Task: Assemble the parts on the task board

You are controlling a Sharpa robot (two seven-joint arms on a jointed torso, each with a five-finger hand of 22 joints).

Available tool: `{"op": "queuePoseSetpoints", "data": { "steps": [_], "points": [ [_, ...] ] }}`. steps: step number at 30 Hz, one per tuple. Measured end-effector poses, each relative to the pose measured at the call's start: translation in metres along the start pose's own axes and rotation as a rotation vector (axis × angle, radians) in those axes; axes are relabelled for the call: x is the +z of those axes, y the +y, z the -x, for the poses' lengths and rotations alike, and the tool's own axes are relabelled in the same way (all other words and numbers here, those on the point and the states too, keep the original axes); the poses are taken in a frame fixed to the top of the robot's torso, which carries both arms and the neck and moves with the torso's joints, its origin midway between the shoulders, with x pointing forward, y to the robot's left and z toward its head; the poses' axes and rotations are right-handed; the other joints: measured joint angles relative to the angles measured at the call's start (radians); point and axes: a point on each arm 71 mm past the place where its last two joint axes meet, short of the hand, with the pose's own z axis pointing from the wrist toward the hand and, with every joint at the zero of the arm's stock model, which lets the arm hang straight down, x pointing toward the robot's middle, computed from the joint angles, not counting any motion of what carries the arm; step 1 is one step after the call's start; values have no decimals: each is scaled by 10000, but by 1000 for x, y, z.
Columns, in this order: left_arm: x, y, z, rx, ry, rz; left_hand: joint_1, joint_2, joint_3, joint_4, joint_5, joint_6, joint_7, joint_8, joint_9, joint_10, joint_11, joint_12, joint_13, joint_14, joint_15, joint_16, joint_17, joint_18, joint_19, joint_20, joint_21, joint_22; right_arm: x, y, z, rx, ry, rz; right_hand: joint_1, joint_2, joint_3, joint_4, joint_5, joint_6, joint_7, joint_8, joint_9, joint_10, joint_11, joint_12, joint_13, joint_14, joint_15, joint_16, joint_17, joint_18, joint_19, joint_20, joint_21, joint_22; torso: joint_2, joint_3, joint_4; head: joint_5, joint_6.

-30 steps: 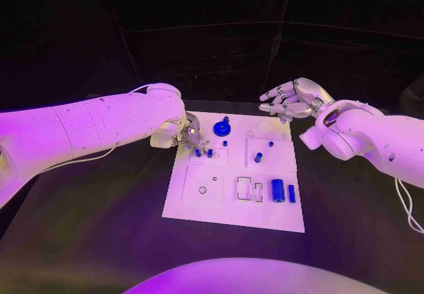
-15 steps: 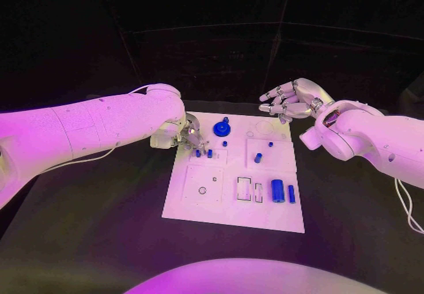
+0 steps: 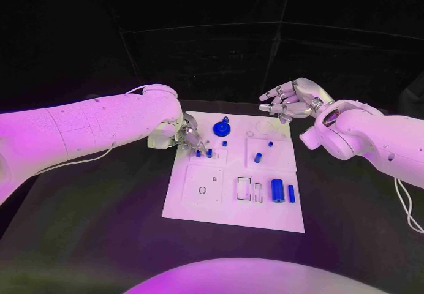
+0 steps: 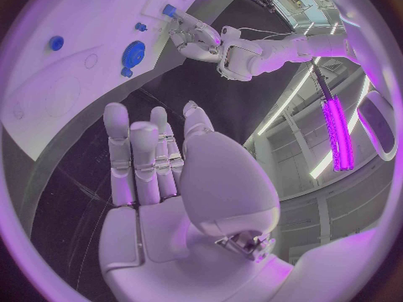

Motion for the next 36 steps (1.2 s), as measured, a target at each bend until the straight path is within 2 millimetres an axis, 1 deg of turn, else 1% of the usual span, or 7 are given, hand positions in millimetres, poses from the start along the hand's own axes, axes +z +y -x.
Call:
{"op": "queuePoseSetpoints", "data": {
  "steps": [5,12,18,21,24,29,36],
  "points": [
    [-2,8,1,-297,-284,26,-184,-184,-977,302,0,0,0,-81,-27,-58,57,-8,-157,0,0,0,0,0,0,0,-114,-98,0,0,0,0,0,0,0,0,-9,10,0,0,0,0,0,0,0,25,-4,0,0,0,-9,1,0,0,0,-7,-3,0,0,-13,0],
    [-6,17,3,-1150,-870,-139,585,411,-1697,366,0,-638,235,-527,-257,-956,270,-1006,-1534,-9,121,0,0,-1,-101,100,-539,-459,1,0,0,-3,-7,-5,0,0,-10,9,0,0,0,0,0,0,0,25,-3,0,0,0,-8,1,0,0,0,-7,-5,0,0,-24,20],
    [-10,17,7,-2338,-1509,-1183,1524,883,-1992,242,0,-1402,718,-1110,-665,-1903,670,-1615,-1992,-5,513,-945,0,426,-793,424,-2415,-2189,1,-1,1,-12,-26,-20,0,0,-9,10,0,-36,36,0,0,-36,36,25,-3,0,0,0,-19,1,0,0,0,-6,-10,-3,4,-58,52],
    [-13,13,10,-2799,-1999,-2048,2008,928,-2217,151,0,-1687,933,-1307,-879,-2614,889,-2047,-2291,-124,750,-2193,-495,915,-1697,624,-4609,-4146,1,-1,0,-12,-27,-24,0,0,-9,10,0,-36,36,0,0,-38,37,25,-3,0,0,0,-19,0,0,0,1,-6,-10,-3,4,-62,82],
    [-16,5,13,-3107,-2591,-3017,2625,921,-2403,-34,0,-1870,1115,-1481,-1126,-3285,1095,-2475,-2634,-815,904,-3501,-1870,1092,-2383,810,-6280,-5546,1,-1,1,-14,-32,-28,0,0,-9,10,0,-36,36,0,0,-37,38,25,-2,0,0,0,-19,1,0,0,1,-6,-9,-1,4,-85,129],
    [-21,-14,17,-3201,-3627,-4640,4504,1146,-1628,-1015,0,-2063,1230,-1929,-1541,-4409,1292,-3402,-3316,-1764,1064,-4920,-3449,1089,-2678,960,-6973,-6042,1,-2,1,-17,-38,-33,0,0,-9,9,0,-36,36,0,0,-38,37,25,-14,0,0,0,-19,0,0,0,-39,-17,-2,0,4,-183,253],
    [-19,-37,10,-1907,-4921,-6236,5069,523,-973,-1756,0,-1474,1312,-3059,-2455,-4754,1468,-4570,-4592,-1725,1206,-4685,-3629,1090,-2483,1071,-7083,-6186,2,-1,-1,-8,-23,-18,0,0,-10,10,0,-69,3,0,0,-37,38,25,-23,0,0,0,-18,0,0,0,-38,-17,4,6,-12,-344,423]
  ]
}}
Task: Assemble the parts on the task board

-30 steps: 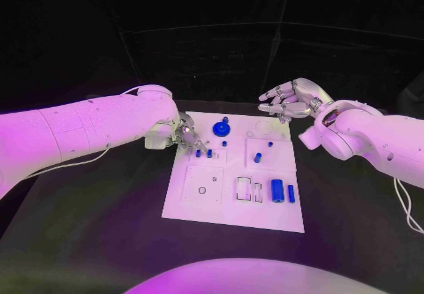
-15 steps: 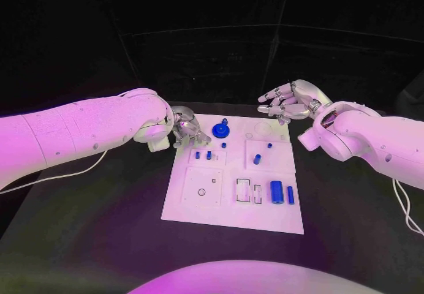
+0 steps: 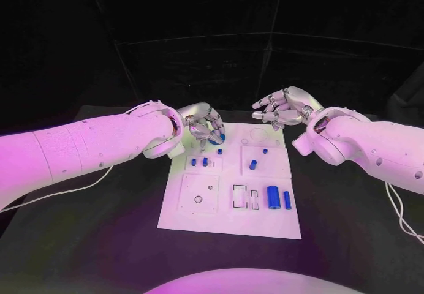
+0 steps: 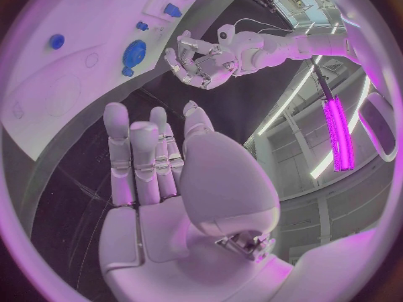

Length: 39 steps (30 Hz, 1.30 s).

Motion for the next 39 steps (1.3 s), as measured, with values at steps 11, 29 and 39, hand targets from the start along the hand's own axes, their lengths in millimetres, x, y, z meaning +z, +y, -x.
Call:
{"op": "queuePoseSetpoints", "data": {
  "steps": [11,29,39],
  "points": [
    [14,-1,-19,2477,195,-734,-185,-284,210,-36,-17,1034,-291,-1164,-752,714,-163,-705,-1220,1658,-170,2675,2641,-242,1706,-144,2995,2504,1,1,-1,-1,16,18,0,0,0,0,0,0,0,0,0,0,0,0,1,0,0,0,1,0,0,0,0,1,7,3,-4,-104,115],
    [23,9,-28,3983,881,-77,-224,-324,292,-9,-17,1462,-359,-1461,-805,985,-200,-936,-1588,1692,-205,2858,2767,-242,1969,-200,3779,3258,1,1,-1,-14,27,31,39,39,0,0,0,1,0,0,0,0,-1,0,-7,0,0,0,2,0,0,0,1,2,5,2,6,-140,110],
    [27,10,-32,4169,1070,90,-184,-283,457,-8,-16,1675,-365,-1657,-815,1271,-236,-1048,-1751,1692,-205,2895,2766,-392,2002,-233,4032,3520,1,2,-3,-11,48,53,39,39,0,0,0,1,0,0,0,0,0,0,-6,0,0,0,3,0,0,0,1,3,3,0,12,-146,94]
  ]
}}
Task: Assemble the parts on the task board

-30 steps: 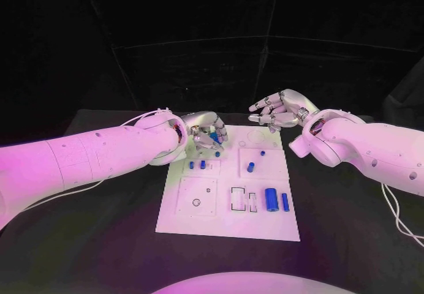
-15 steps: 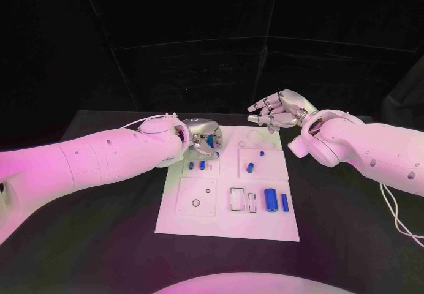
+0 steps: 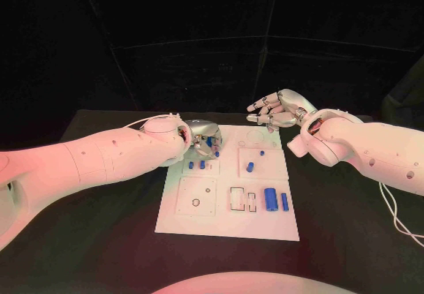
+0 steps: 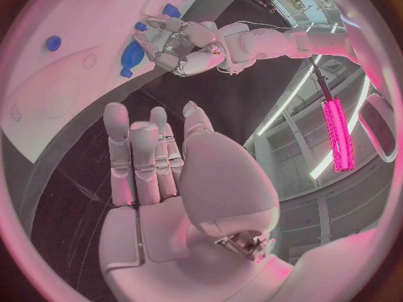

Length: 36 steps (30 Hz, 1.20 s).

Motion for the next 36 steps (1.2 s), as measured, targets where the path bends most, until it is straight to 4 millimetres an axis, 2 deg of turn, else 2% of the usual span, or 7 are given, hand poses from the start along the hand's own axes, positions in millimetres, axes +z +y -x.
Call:
{"op": "queuePoseSetpoints", "data": {
  "steps": [16,20,21,24,31,36],
  "points": [
    [7,-6,-2,58,59,-54,0,0,232,17,0,159,-18,-240,-10,373,-61,-139,-185,36,-36,0,-51,1,111,-39,288,263,1,1,-1,-1,16,16,0,0,0,0,0,0,0,0,0,0,0,0,-10,0,0,0,0,0,0,0,0,0,-7,3,0,10,-12],
    [7,-6,-2,61,104,6,125,125,420,-11,0,375,-26,-309,-1,680,-131,-139,-185,29,-115,40,-66,-9,170,-98,583,538,1,1,-1,-1,17,17,0,0,0,0,0,0,0,0,0,0,0,0,-16,0,0,0,0,0,0,0,0,0,-7,6,0,-5,-18],
    [7,-6,-3,67,119,31,176,176,506,-37,0,489,-31,-308,9,820,-158,-139,-184,35,-147,40,-65,-141,197,-125,681,633,1,1,-1,-1,17,17,0,0,0,0,0,0,0,0,0,0,0,0,-16,0,0,0,0,0,0,0,0,0,-7,6,0,-10,-19],
    [7,-5,-2,96,147,108,385,381,816,-236,-3,793,-70,-309,43,1172,-242,-139,-193,18,-237,40,-66,-152,276,-203,1042,985,1,1,-1,-1,19,19,0,0,0,0,0,0,0,0,0,0,0,0,-16,0,0,0,0,0,0,0,0,0,-7,6,-1,-17,-22],
    [7,-6,-2,170,170,162,558,416,1034,-371,-45,946,-87,-309,40,1362,-321,-170,-200,19,-236,40,-65,-152,275,-203,1174,1155,1,1,-1,-1,19,20,0,-1,0,0,0,0,0,0,0,0,0,0,-15,0,0,0,1,1,0,0,0,1,-8,2,-2,-35,-35],
    [6,-7,-2,200,88,125,592,426,1101,-362,-70,1018,-87,-389,37,1428,-285,-211,-209,18,-236,79,-65,-151,275,-203,1229,1230,1,1,-1,-1,19,22,0,0,0,0,0,0,0,0,0,0,0,0,-15,0,0,0,1,1,0,0,0,1,-8,0,-3,-36,-16]
  ]
}}
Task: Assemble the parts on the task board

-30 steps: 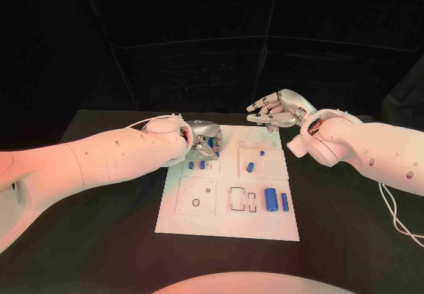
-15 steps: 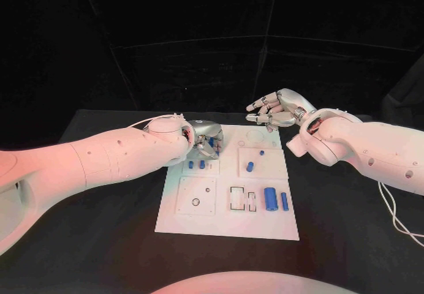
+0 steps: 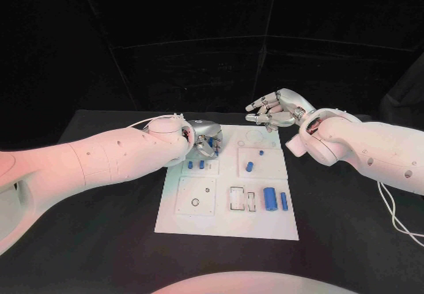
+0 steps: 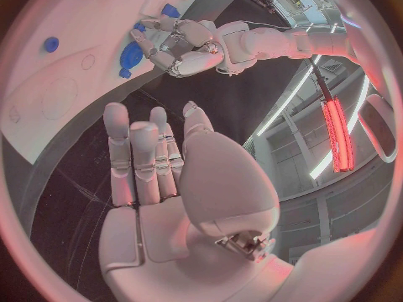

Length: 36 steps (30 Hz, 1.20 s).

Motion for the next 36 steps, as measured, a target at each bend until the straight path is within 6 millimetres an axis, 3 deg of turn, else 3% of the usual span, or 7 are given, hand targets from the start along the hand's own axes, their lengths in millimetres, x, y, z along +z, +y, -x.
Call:
{"op": "queuePoseSetpoints", "data": {
  "steps": [7,20,36],
  "points": [
    [-9,3,-1,-132,-281,-103,0,0,194,-75,0,34,34,-269,-24,38,39,-368,-103,0,1,0,0,0,0,0,99,103,0,0,0,-2,-3,-1,0,0,0,0,0,0,0,0,0,0,0,0,0,0,0,0,0,0,0,0,0,0,-15,-3,4,-34,33],
    [-32,13,24,-735,-1369,-175,-69,-69,238,-94,0,67,68,-317,-24,107,109,-451,-136,0,1,-1,1,-104,35,36,144,169,-1,-1,1,-14,-25,-16,0,0,0,0,0,0,0,0,0,0,0,0,-7,0,0,0,0,0,0,0,0,0,-21,-1,33,-7,120],
    [-46,36,25,-948,-1122,351,-213,-213,238,-94,1,68,69,-432,-21,181,107,-649,-136,-1,2,-1,-50,-99,34,36,233,251,-1,-2,2,-21,-37,-25,0,0,0,0,0,0,0,0,0,0,0,0,-5,0,0,0,0,0,0,0,0,1,-3,-2,35,-2,106]
  ]
}}
